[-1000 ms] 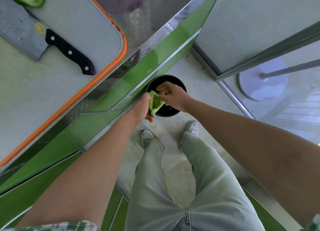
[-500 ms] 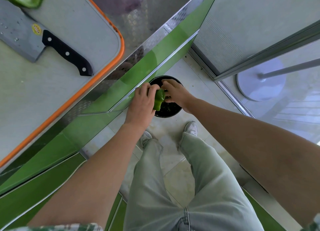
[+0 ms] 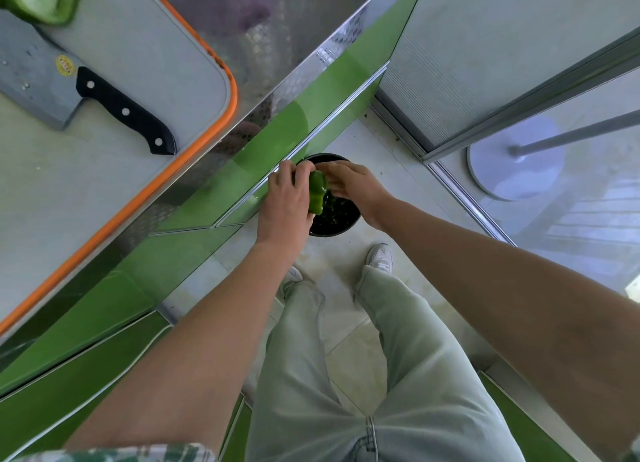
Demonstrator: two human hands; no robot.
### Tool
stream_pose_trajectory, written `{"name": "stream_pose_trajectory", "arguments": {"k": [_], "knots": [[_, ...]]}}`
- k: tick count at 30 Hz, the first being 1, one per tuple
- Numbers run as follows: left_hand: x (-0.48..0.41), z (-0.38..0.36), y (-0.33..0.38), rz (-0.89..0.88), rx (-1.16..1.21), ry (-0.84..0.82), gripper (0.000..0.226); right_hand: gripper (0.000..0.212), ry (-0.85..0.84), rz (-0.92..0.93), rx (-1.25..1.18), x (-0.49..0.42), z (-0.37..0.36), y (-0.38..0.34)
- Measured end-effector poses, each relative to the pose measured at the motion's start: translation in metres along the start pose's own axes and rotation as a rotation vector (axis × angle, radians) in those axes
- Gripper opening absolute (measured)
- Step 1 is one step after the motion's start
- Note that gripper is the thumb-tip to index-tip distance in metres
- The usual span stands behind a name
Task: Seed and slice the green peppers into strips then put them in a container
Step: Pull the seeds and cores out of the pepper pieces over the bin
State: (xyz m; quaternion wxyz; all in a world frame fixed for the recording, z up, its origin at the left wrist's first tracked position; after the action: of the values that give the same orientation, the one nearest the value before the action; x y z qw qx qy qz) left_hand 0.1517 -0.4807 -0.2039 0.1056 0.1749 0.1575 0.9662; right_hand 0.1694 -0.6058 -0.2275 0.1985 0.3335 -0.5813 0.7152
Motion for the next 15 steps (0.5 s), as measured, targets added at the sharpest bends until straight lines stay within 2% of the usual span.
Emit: {"name": "stream_pose_trajectory", "arguments": {"k": [5,15], "knots": [[0.003,0.006,0.004,-0.013,0.026,0.021,0.07,0.03,-0.051,0.015,0.047,0.003,0.0,-0.004],[0.003,0.005,-0.001,0.019,0.137,0.046,0.072,0.032,-0.023,0.055,0.114,0.011,0.0,-0.014]]}}
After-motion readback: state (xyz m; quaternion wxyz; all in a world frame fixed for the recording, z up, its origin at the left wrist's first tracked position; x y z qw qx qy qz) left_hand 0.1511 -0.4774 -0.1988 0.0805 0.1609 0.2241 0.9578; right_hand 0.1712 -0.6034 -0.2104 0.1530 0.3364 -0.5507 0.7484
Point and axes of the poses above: each hand's wrist, its own x-axis away from the middle knuckle, its own z-axis out of the back of the hand, y = z × x, the point moved 4 cm from there along -x, towards the middle knuckle, and after that the axes turned 8 degrees about x, right-handed, at the moved point
